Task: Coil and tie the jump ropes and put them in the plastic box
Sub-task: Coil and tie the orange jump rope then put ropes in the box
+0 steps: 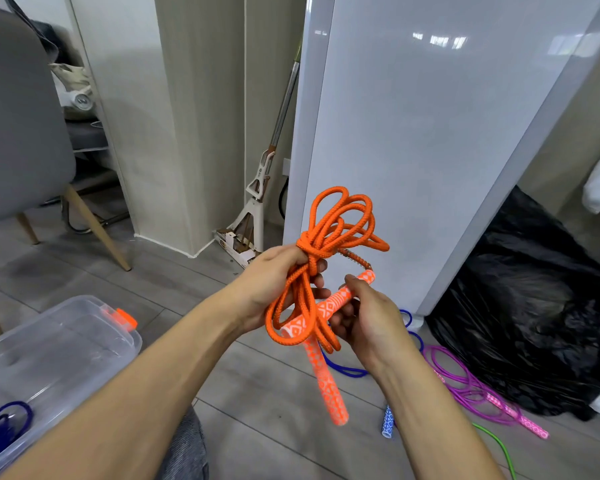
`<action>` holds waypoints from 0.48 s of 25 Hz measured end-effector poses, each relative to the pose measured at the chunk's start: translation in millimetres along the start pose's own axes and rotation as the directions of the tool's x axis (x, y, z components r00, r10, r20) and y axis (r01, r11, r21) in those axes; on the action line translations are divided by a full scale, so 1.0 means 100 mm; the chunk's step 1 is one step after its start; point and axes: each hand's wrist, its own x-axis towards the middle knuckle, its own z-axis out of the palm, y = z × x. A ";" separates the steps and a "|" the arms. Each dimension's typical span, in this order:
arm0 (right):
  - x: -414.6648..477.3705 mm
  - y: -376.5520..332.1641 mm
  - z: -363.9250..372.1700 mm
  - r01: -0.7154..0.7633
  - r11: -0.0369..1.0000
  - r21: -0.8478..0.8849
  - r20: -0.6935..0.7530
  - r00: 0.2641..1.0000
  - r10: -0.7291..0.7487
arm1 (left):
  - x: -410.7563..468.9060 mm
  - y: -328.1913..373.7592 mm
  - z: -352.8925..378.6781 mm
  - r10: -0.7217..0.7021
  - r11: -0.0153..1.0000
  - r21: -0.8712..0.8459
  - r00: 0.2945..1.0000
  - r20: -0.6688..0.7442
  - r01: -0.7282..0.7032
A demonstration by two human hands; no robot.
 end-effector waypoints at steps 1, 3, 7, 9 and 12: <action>0.00 0.00 0.00 -0.029 0.999 0.025 -0.007 1.000 0.030 | -0.01 0.01 0.03 -0.003 1.000 0.014 1.000 0.000 0.003; 0.00 0.02 0.00 -0.094 0.990 0.109 -0.007 0.995 0.095 | -0.02 0.00 0.05 -0.022 1.000 0.009 1.000 -0.004 0.022; 0.01 -0.02 -0.02 -0.254 0.938 0.237 0.104 0.966 0.236 | -0.01 -0.01 0.07 -0.003 0.996 0.087 1.000 -0.028 0.006; 0.01 -0.04 -0.04 -0.292 0.918 0.269 0.173 0.952 0.252 | 0.00 -0.02 0.07 0.056 0.978 0.206 0.995 -0.077 -0.039; 0.01 -0.08 -0.07 -0.193 0.957 0.217 0.164 0.973 0.159 | 0.00 -0.02 0.06 0.179 0.901 0.409 0.983 -0.048 -0.145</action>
